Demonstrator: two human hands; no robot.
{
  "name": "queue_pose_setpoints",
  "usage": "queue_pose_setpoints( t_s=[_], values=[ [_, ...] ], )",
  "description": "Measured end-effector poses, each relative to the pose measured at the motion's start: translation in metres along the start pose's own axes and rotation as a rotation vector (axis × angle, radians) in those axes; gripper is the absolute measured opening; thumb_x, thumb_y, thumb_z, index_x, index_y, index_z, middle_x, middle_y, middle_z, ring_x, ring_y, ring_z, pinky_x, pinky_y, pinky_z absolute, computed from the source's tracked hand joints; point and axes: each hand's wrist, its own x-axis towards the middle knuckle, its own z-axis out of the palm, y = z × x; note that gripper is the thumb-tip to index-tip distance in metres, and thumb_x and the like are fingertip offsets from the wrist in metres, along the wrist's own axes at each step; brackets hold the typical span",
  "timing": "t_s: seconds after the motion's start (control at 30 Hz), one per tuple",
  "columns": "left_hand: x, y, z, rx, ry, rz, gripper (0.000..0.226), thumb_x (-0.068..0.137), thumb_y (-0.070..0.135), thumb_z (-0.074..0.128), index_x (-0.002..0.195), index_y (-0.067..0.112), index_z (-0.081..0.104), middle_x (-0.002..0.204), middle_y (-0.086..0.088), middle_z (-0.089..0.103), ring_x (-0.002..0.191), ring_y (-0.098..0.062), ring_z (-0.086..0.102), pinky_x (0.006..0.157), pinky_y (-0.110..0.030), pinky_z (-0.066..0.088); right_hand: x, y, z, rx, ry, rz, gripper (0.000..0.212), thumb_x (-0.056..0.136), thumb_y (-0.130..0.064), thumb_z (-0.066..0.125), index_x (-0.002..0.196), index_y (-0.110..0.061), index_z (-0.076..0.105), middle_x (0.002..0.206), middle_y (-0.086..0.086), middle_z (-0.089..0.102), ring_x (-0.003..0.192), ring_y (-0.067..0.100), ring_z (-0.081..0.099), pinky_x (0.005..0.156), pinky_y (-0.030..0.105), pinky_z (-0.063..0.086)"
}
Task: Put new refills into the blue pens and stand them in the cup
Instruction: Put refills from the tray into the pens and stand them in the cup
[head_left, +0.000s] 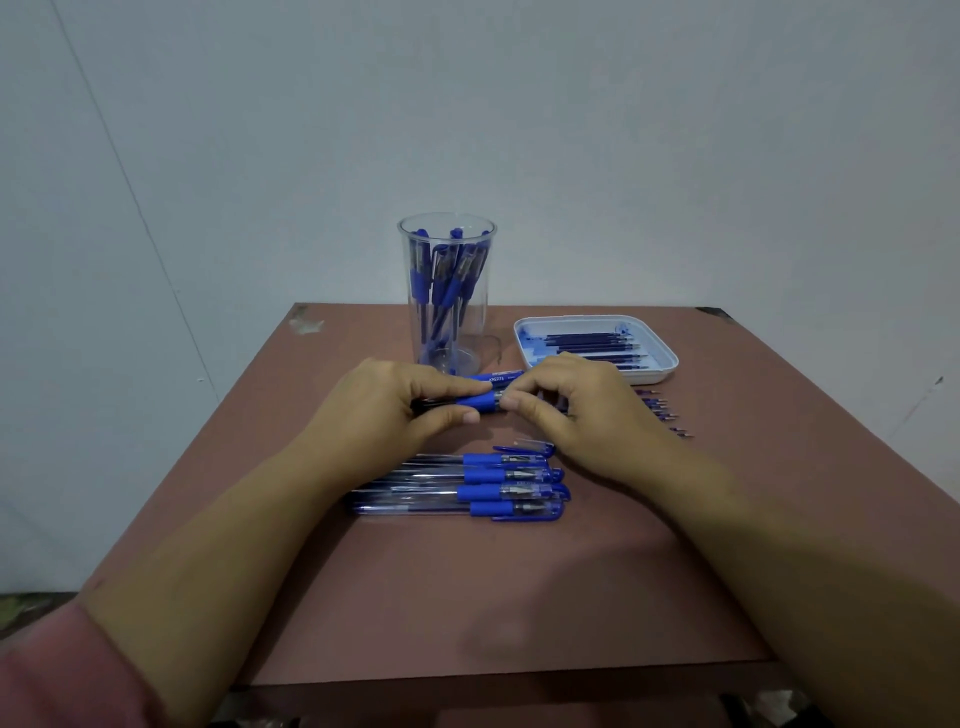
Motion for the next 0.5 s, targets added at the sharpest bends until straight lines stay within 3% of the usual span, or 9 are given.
queue_pose_setpoints(
  t_s=[0.17, 0.33, 0.5],
  values=[
    [0.0013, -0.0001, 0.0001, -0.036, 0.009, -0.019, 0.031, 0.084, 0.043, 0.068, 0.112, 0.053, 0.064, 0.097, 0.021, 0.073, 0.079, 0.0, 0.067, 0.071, -0.033, 0.055, 0.0009, -0.002, 0.0005, 0.068, 0.055, -0.018, 0.013, 0.083, -0.021, 0.076, 0.095, -0.021, 0.071, 0.082, -0.022, 0.059, 0.08, 0.004, 0.056, 0.071, 0.012, 0.042],
    [0.0014, 0.0, -0.0007, -0.029, 0.041, 0.004, 0.033, 0.082, 0.046, 0.068, 0.114, 0.047, 0.066, 0.099, 0.02, 0.073, 0.085, 0.004, 0.066, 0.074, -0.031, 0.055, -0.0019, -0.0033, -0.0031, 0.144, 0.013, 0.033, 0.021, 0.088, -0.031, 0.069, 0.108, -0.025, 0.069, 0.087, -0.016, 0.064, 0.081, 0.005, 0.059, 0.07, 0.012, 0.044],
    [0.0006, -0.0004, -0.0006, -0.01, 0.068, 0.026, 0.031, 0.087, 0.045, 0.068, 0.118, 0.044, 0.066, 0.103, 0.018, 0.072, 0.091, 0.003, 0.067, 0.077, -0.034, 0.057, -0.0015, -0.0038, -0.0008, 0.125, 0.051, 0.013, 0.017, 0.086, -0.02, 0.073, 0.102, -0.026, 0.07, 0.086, -0.017, 0.065, 0.081, 0.004, 0.059, 0.071, 0.01, 0.043]
  ],
)
